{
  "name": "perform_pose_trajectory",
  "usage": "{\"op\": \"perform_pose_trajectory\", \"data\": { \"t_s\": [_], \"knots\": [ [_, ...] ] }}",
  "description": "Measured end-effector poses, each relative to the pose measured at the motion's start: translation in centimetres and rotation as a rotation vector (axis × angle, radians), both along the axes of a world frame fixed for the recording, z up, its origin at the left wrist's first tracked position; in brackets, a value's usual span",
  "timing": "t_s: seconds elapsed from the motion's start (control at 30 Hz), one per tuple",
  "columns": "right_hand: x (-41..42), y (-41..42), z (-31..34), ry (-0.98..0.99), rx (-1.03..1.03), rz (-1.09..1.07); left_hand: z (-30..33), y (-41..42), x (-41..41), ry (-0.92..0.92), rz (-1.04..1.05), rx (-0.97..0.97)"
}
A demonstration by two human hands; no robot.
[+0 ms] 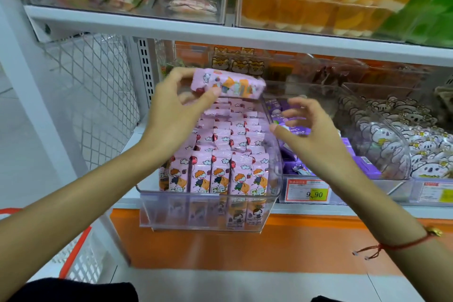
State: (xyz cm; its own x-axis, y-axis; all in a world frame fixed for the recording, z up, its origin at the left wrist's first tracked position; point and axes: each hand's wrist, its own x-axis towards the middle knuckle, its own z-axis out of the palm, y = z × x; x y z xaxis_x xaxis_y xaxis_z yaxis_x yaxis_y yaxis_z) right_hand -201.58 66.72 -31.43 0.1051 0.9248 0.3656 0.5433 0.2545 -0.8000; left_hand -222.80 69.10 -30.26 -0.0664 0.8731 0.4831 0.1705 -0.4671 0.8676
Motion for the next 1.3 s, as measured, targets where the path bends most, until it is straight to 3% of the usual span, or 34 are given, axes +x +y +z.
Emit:
{"op": "perform_pose_trajectory", "data": {
  "t_s": [0.1,0.23,0.43,0.6,0.7,0.87,1.07,1.3],
  "knots": [
    [0.0,-0.3,-0.8,-0.222,-0.087,-0.016,-0.1,2.7,0.5,0.154,0.109,0.042],
    [-0.1,-0.9,-1.4,-0.302,-0.054,0.007,-0.8,6.2,1.9,0.395,0.156,0.022],
    [0.1,-1.1,-1.7,-0.341,-0.037,0.032,-1.7,6.8,2.6,0.586,0.04,0.051],
    [0.7,-1.2,-1.7,-0.399,-0.036,0.08,1.2,8.2,2.1,0.83,-0.043,0.148],
    [1.0,-1.4,-1.6,-0.41,-0.042,0.102,2.3,10.1,2.8,0.962,-0.093,0.078],
    [1.1,-1.4,-1.8,-0.415,-0.05,0.107,0.1,12.4,5.5,0.905,-0.09,-0.013],
    [1.2,-1.3,-2.1,-0.418,-0.052,0.111,-3.1,13.8,6.2,1.117,-0.086,-0.064],
    [1.4,-1.5,-2.3,-0.418,-0.049,0.13,-1.8,12.9,4.9,1.048,-0.08,0.084]
  ]
}}
